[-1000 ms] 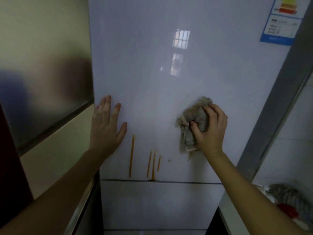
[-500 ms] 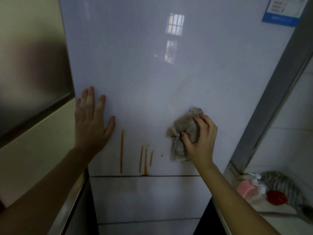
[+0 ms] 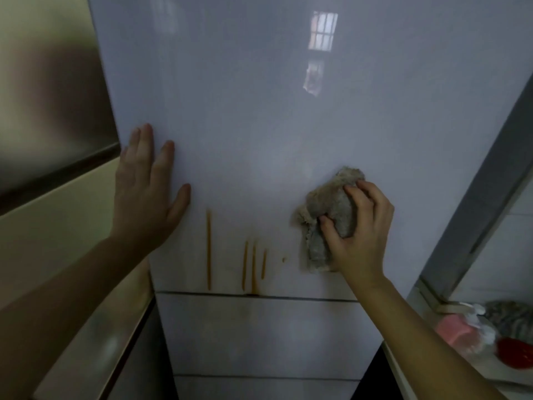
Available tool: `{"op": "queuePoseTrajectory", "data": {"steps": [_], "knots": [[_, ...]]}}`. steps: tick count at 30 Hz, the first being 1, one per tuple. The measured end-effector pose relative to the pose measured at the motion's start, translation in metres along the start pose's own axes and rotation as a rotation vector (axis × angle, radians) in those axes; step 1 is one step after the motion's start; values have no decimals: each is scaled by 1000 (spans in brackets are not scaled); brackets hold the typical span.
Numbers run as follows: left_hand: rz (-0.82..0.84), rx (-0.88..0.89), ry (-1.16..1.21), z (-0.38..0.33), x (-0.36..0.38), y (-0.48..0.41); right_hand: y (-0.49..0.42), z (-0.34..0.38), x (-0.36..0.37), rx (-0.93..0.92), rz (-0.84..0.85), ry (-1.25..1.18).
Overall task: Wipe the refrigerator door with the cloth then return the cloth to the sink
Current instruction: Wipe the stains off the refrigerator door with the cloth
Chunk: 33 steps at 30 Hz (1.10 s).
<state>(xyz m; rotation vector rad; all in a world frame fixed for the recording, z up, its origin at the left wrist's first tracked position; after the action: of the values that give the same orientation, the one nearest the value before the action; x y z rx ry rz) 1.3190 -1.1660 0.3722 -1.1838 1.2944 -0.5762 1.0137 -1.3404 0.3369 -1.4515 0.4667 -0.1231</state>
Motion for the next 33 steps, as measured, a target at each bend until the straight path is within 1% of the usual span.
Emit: {"op": "queuePoseTrajectory", "data": {"steps": [4,9,13,16,19,21,23,27,29,32,33], "knots": [[-41,42,-12,3,2,-1,0,-1,1,-14,-21,-3],[-79,28,23,3,8,0,1,1,5,-18,-36,1],[-106,31,65,4,12,1,-1,-1,5,-63,-26,12],[-129,27,83,3,15,1,-1,0,8,-64,-63,17],[-124,7,99,2,14,1,-6,6,10,-47,-100,-2],[-115,6,99,2,12,0,-20,11,9,-60,-95,0],[-126,9,98,1,10,0,-45,20,10,-126,-71,26],[-151,24,92,3,12,0,-94,48,27,-326,-28,109],[-141,15,86,4,12,0,-91,62,47,-463,64,125],[-121,7,86,5,12,0,-47,76,70,-740,243,140],[-117,9,84,5,12,0,-30,74,70,-808,300,138]]}}
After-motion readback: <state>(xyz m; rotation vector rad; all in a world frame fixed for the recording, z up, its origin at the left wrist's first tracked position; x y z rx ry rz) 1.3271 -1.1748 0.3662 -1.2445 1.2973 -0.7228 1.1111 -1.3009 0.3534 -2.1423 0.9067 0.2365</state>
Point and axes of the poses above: each hand's wrist, its own y-axis away from the middle knuckle, its own x-axis out of the palm, z = x × y, the point moved 3 cm from there along -y, towards the middle knuckle, and after that the axes turned 10 degrees about -x, right-handed, at the moved point
